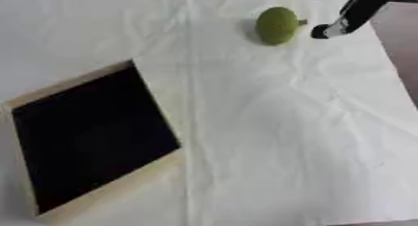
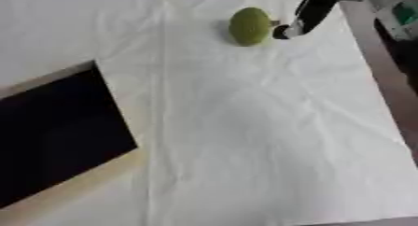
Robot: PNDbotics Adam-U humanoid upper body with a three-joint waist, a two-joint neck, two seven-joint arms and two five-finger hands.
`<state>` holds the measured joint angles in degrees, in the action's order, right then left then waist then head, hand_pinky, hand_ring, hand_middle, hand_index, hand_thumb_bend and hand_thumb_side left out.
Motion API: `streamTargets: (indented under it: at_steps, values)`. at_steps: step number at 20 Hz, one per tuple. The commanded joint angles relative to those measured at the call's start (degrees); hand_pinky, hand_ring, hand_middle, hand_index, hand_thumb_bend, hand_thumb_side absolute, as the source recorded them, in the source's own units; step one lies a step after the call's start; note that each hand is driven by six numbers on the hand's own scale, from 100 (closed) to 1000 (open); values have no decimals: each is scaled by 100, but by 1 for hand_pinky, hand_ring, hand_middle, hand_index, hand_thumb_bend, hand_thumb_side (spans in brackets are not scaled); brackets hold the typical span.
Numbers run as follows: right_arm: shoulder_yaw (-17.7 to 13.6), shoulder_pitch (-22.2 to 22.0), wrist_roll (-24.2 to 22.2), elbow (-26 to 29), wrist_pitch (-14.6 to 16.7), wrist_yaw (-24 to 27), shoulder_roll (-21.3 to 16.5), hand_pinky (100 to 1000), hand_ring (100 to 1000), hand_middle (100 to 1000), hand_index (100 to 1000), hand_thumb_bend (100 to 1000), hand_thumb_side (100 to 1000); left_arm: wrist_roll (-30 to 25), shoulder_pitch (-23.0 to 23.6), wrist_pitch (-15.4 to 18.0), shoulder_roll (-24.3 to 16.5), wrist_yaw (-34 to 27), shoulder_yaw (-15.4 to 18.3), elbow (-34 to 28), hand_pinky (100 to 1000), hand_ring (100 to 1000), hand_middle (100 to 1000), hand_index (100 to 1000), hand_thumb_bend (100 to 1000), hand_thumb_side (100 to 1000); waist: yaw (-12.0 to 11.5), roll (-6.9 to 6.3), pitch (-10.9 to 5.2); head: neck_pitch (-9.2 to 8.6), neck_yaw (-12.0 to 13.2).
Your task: Pick up objects on the table and place them in the box.
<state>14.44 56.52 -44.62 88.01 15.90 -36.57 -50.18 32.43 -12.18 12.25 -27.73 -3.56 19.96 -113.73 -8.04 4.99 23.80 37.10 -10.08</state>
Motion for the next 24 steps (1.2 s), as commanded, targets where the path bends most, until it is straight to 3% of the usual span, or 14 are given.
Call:
streamTargets:
  at_steps: [1, 15, 20, 24]
  values:
    - [5, 177, -40, -160, 30, -80, -30, 877, 895, 924, 998, 450, 100, -33, -72, 12, -68, -11, 19, -86, 512, 565, 567, 736, 422, 567, -27, -27, -69, -103, -22]
    - [-15, 486, 268, -1009, 135, -627, 386, 877, 892, 924, 995, 437, 100, -97, -170, 14, -4, 1, 10, -86, 509, 562, 567, 733, 408, 568, -223, 23, 196, -322, -251]
    - [-69, 525, 369, -1162, 150, -760, 425, 876, 891, 923, 994, 432, 100, -102, -173, 14, 39, 10, 19, -86, 509, 561, 567, 732, 405, 569, -260, 28, 265, -674, -472]
    - [-116, 539, 425, -1200, 130, -803, 435, 875, 891, 922, 994, 434, 100, -115, -189, 11, 51, 12, 12, -86, 509, 561, 567, 732, 401, 571, -257, 28, 297, -827, -601]
